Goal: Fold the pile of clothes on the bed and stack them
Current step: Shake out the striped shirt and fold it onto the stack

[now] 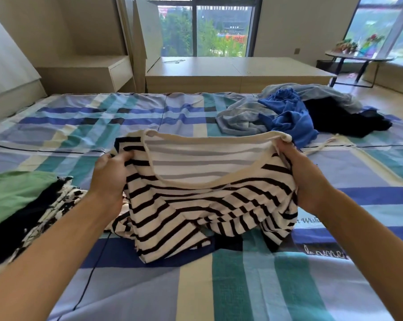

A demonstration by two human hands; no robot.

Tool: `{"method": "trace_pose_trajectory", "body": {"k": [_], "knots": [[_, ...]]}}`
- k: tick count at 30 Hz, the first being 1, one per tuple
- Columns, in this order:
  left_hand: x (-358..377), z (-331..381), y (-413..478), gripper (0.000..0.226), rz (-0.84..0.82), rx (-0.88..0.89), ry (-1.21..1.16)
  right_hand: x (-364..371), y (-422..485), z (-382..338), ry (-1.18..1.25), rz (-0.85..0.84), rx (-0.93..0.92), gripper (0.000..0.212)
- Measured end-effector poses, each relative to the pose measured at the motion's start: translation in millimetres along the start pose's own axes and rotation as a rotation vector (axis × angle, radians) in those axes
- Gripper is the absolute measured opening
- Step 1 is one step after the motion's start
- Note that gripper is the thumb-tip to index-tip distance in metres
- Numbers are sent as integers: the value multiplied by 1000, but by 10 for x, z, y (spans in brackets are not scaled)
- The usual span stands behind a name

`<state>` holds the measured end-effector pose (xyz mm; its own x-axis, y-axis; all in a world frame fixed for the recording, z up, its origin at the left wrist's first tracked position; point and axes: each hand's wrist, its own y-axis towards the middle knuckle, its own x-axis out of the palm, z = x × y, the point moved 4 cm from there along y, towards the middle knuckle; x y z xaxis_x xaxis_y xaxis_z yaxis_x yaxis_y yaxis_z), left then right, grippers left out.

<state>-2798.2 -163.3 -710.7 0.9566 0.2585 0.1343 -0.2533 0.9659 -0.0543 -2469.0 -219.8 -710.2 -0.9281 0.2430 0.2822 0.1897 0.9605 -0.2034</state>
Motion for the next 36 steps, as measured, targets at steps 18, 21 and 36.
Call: {"method": "trace_pose_trajectory", "body": {"k": [18,21,36], "knots": [[248,438,-28,17,-370,323,611,-323,202,-311,-546,117,-496,18],[193,1057,236,14,-228,476,724,-260,197,-898,-614,179,-620,18],[419,4341,62,32,26,472,278,702,-719,-4160,-1215,606,-1271,34]]}}
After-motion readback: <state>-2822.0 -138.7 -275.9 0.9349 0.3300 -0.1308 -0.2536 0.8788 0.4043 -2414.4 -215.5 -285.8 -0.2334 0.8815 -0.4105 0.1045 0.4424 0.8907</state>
